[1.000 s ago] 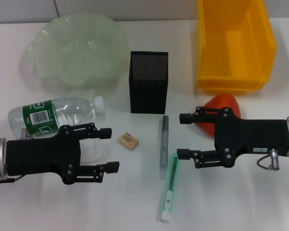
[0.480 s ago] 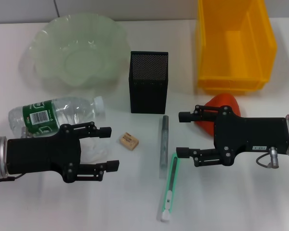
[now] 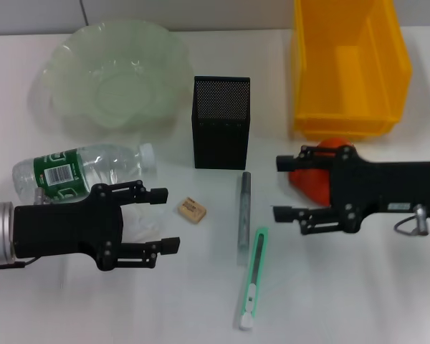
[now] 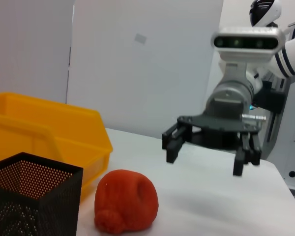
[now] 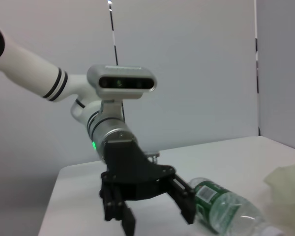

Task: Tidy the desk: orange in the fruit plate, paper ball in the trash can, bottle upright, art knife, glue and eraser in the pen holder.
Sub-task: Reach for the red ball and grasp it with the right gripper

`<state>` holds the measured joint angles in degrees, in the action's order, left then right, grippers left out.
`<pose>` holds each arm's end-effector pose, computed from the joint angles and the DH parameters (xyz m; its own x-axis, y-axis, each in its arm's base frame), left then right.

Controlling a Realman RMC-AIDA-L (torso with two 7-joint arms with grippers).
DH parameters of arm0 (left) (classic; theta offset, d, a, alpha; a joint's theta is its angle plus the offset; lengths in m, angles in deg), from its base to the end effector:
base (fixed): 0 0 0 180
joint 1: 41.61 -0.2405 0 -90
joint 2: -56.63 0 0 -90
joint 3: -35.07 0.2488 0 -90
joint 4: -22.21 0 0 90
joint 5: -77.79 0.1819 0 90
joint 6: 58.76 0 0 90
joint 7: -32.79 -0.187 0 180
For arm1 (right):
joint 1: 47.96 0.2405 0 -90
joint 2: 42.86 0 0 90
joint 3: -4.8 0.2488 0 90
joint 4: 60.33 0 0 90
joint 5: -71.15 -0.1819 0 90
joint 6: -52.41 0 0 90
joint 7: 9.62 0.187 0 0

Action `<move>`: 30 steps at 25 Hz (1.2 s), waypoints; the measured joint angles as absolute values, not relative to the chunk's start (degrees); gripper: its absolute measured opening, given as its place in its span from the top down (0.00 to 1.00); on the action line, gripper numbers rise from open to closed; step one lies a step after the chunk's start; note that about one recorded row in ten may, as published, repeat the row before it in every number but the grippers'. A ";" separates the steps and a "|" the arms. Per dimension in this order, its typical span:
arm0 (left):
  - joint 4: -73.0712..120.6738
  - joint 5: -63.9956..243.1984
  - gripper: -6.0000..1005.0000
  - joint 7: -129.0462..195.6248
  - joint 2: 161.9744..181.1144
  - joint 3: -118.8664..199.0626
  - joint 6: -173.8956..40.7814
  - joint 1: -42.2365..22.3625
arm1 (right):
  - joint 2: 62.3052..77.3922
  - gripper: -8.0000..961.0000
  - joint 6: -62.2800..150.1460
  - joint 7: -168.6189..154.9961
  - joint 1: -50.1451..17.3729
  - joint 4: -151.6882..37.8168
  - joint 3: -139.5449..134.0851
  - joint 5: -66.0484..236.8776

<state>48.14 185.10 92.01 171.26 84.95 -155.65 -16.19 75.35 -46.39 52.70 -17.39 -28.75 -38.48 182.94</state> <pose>-0.2401 0.2575 -0.0445 0.8329 0.1951 0.5179 0.2567 -0.9653 -0.0492 0.2026 0.2821 -0.0455 0.8298 -0.1162 -0.5458 -0.1796 -0.9817 -0.0640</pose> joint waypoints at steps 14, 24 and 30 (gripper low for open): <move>48.14 185.10 0.23 91.94 171.30 84.99 -155.57 -16.19 | 71.88 0.20 -50.63 74.49 -15.47 -12.28 -38.33 190.94; 48.14 185.10 0.24 91.94 171.14 84.99 -155.65 -16.36 | 71.43 0.20 -50.38 77.86 -11.65 -8.58 -38.95 200.58; 48.14 185.10 0.25 91.94 171.29 84.99 -155.61 -16.44 | 71.84 0.21 -48.40 77.93 -10.59 -6.93 -39.33 204.24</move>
